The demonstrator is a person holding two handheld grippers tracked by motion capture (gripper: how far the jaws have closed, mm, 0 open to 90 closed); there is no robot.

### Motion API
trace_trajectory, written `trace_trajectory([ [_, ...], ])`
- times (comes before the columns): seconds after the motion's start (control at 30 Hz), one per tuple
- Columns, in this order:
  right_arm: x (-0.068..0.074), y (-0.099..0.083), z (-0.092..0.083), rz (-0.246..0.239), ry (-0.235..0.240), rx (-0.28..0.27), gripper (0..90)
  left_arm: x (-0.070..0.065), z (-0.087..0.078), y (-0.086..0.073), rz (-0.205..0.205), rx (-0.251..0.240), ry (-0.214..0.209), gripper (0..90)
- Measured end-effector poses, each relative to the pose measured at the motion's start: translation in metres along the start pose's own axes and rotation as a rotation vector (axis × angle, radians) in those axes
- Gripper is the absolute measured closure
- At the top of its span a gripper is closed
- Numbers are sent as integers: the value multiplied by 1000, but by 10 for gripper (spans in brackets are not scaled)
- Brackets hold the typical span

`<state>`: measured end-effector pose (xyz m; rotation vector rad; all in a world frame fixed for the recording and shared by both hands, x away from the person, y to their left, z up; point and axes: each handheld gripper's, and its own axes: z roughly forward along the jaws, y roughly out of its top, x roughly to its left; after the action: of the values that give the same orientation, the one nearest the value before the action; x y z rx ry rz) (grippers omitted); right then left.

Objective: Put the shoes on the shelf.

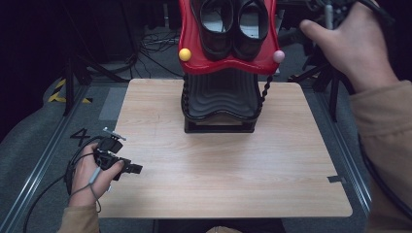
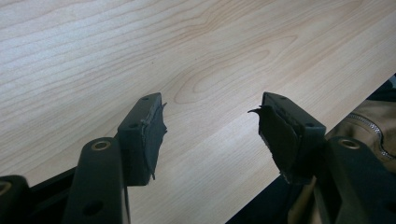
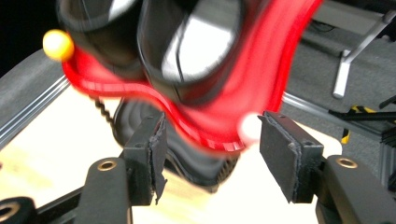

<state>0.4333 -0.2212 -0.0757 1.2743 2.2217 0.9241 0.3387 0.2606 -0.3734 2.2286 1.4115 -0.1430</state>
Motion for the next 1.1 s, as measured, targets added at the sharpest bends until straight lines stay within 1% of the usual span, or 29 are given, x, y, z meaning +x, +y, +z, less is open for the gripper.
trace_trajectory([
  [0.03, -4, -6, -3, -2, 6, 4, 419, -2, 0, 0, 4, -3, 8, 412],
  [0.07, -4, -6, -3, -2, 6, 4, 419, -2, 0, 0, 4, -3, 8, 413],
  [0.1, -8, -13, -6, 0, 9, 8, 418, -5, 0, 1, 5, -6, 14, 413],
  [0.13, -14, -25, -9, -14, 4, 19, 411, -7, 1, 1, 6, -8, 23, 414],
  [0.23, -25, -46, -10, -39, 6, 43, 399, -14, 5, 1, 9, 6, 31, 415],
  [0.27, -30, -55, -10, -41, 12, 59, 399, -15, 6, 1, 9, 7, 38, 415],
  [0.37, -42, -76, -11, -60, 24, 82, 399, -19, 6, 1, 18, 11, 46, 415],
  [0.4, -47, -83, -12, -65, 25, 95, 399, -19, 6, 0, 14, 13, 42, 415],
  [0.47, -54, -92, -13, -72, 24, 99, 396, -20, 5, 0, 15, 10, 49, 415],
  [0.53, -58, -100, -14, -65, 33, 100, 394, -21, 5, -1, 14, 11, 45, 413],
  [0.57, -61, -104, -14, -67, 35, 96, 392, -20, 5, 0, 21, 15, 53, 413],
  [0.63, -63, -112, -13, -71, 46, 99, 389, -21, 7, 2, 23, 19, 40, 412],
  [0.67, -63, -112, -13, -71, 46, 99, 389, -21, 7, 2, 23, 19, 40, 411],
  [0.7, -64, -116, -12, -79, 57, 94, 389, -21, 7, 3, 33, 16, 48, 411],
  [0.73, -64, -120, -11, -83, 61, 88, 388, -21, 8, 4, 34, 18, 37, 410],
  [0.77, -64, -123, -9, -90, 70, 85, 386, -21, 10, 6, 45, 16, 39, 410],
  [0.83, -64, -134, -2, -110, 95, 83, 386, -22, 13, 9, 68, 6, 20, 418],
  [0.87, -65, -140, 4, -128, 113, 86, 386, -22, 13, 9, 68, 6, 20, 439],
  [0.9, -66, -146, 10, -144, 122, 99, 389, -22, 17, 12, 88, 4, 6, 439],
  [0.93, -65, -150, 14, -157, 127, 110, 392, -22, 18, 14, 101, 10, 6, 439],
  [0.97, -65, -157, 21, -187, 134, 117, 393, -22, 20, 15, 107, 14, 3, 438],
  [1.0, -64, -163, 27, -203, 144, 123, 402, -22, 21, 16, 112, 16, 0, 437],
  [1.03, -64, -169, 34, -209, 161, 126, 406, -22, 22, 17, 111, 14, -1, 436],
  [1.07, -64, -169, 34, -209, 161, 126, 406, -22, 22, 17, 111, 14, -1, 436],
  [1.1, -63, -174, 39, -206, 170, 127, 406, -22, 23, 18, 117, 10, 0, 436],
])
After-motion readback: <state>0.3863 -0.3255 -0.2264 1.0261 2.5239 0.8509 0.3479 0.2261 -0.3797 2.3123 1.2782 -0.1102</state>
